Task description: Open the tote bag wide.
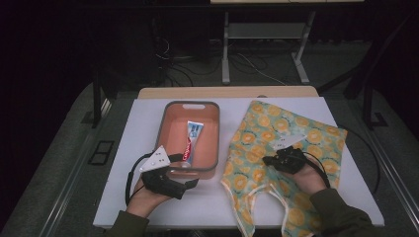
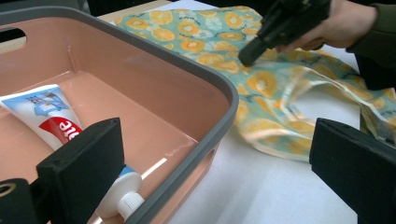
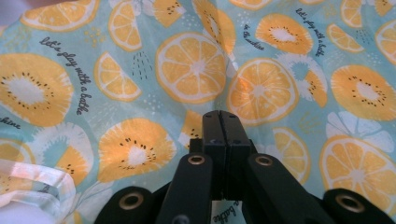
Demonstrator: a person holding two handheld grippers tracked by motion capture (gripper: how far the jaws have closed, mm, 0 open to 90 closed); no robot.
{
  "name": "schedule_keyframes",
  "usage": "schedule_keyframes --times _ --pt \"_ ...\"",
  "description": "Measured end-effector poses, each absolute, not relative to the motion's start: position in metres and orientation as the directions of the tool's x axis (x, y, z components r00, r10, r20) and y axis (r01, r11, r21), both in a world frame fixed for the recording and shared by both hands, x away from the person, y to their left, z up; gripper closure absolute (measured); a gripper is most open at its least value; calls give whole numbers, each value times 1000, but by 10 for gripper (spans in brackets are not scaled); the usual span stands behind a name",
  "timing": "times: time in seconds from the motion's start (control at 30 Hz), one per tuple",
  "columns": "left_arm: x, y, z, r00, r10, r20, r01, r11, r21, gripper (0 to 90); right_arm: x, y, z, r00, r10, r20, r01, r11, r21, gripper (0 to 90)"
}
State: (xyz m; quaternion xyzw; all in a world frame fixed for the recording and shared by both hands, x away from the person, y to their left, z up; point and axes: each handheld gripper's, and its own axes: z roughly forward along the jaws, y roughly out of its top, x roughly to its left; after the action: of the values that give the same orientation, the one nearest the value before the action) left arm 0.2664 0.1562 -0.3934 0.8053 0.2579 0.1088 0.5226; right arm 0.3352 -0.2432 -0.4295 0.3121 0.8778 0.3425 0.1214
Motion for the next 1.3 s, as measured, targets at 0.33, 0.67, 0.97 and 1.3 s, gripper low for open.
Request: schedule_keyframes --times 0.33,0.67,0.97,1.3 --pt "267 157 -394 845 526 -96 301 -320 899 18 350 -251 -430 -743 668 52 498 499 709 694" --pt "266 157 -393 845 526 -95 299 -318 900 18 308 -259 -405 -809 577 108 457 503 734 378" --pt "266 155 -393 846 525 -93 298 -322 898 18 270 -261 -428 -852 519 71 432 620 655 303" --pt "266 154 -393 847 523 -94 299 -324 897 18 269 -250 -441 -878 478 22 392 694 604 714"
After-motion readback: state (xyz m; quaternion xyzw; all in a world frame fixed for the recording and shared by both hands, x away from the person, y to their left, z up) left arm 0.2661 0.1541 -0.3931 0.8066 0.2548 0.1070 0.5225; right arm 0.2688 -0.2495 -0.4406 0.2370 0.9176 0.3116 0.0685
